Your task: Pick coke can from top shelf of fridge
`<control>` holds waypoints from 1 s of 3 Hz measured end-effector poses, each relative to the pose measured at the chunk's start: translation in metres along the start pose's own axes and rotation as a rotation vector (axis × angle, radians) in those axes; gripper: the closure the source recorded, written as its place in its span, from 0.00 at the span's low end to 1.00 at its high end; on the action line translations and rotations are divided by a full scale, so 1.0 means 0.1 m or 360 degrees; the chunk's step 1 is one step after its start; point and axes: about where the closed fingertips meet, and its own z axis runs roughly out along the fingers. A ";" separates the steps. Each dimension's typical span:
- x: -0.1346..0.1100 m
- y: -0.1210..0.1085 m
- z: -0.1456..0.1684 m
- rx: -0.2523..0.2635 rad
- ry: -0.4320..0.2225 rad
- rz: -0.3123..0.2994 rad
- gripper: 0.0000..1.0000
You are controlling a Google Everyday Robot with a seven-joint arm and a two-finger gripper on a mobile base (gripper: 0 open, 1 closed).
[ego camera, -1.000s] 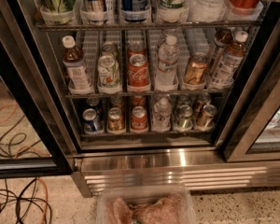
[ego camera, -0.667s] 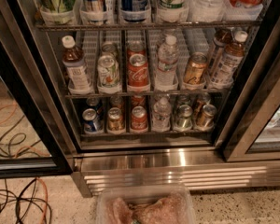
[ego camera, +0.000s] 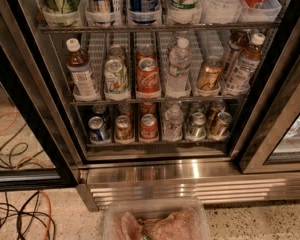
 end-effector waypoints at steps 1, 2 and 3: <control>0.22 0.07 -0.09 -0.0049 0.0116 0.0009 1.00; 0.54 0.17 -0.37 -0.0095 0.0324 0.0058 1.00; 0.91 0.27 -0.60 -0.0169 0.0580 0.0094 1.00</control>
Offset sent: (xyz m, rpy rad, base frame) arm -0.1140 0.0292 -0.0673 0.0982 0.4185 0.0690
